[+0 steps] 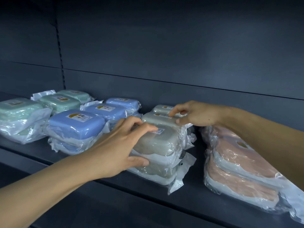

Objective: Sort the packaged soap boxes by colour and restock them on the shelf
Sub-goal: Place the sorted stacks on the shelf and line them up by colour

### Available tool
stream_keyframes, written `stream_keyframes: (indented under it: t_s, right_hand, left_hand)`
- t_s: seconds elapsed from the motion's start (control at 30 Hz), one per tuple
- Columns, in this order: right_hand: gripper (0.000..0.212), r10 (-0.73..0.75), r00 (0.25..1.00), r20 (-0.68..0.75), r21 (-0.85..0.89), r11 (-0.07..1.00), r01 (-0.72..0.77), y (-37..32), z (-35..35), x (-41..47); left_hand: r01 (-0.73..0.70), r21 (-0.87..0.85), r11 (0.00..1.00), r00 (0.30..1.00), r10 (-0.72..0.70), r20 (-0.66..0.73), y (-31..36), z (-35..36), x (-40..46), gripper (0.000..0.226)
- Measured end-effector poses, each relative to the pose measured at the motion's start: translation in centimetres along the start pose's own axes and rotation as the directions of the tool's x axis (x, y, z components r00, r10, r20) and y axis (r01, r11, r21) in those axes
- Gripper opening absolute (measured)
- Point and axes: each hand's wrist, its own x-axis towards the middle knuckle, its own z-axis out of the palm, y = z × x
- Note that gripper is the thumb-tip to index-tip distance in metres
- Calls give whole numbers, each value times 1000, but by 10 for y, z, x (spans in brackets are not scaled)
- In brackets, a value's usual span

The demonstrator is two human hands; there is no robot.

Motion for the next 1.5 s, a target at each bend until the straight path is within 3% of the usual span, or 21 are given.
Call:
stream_keyframes:
  t_s: [0.1,0.27,0.47,0.6,0.67,0.8,1.03,1.23,1.4,1.5]
  right_hand:
    - [29,-41,999,-14,36,998,42,3,2,5]
    - [52,-6,1000,23,-13,1000,6,15,-3,15]
    - [57,-8,998,58,10,1000,8,23,-6,20]
    - [51,-8,996,-86,47,999,12,28,-18,18]
    - [56,35,993,-117,-36,999,-40,34,-22,22]
    - [64,98,994,41,-151,984,-91,42,-16,24]
    - [40,-20,969,-247,-75,997,2,19,-24,0]
    - [48,67,995,-77,-192,978,-81,0,-1,-23]
    - [50,66,963,-263,-162,980,-112,-12,2,-61]
    - [42,57,958,-283,-133,986,-98,-18,-1,-93]
  left_hand:
    - [2,28,1000,1000,-2,-29,-2,7,4,75]
    - [16,26,1000,1000,-15,-25,-9,14,23,73]
    - [17,14,1000,1000,-17,2,-11,15,35,74]
    - [21,-27,999,999,-20,47,-11,14,33,79]
    - [30,-61,998,998,-26,54,-10,14,33,80]
    - [42,-66,997,998,-39,48,-7,13,33,82]
    - [42,-62,997,999,-43,-11,-7,11,28,85]
    - [60,-63,996,997,-63,-47,-4,12,26,70]
    - [97,-89,991,994,-102,-47,-2,8,22,78]
    - [135,-85,987,987,-142,-75,6,4,12,80]
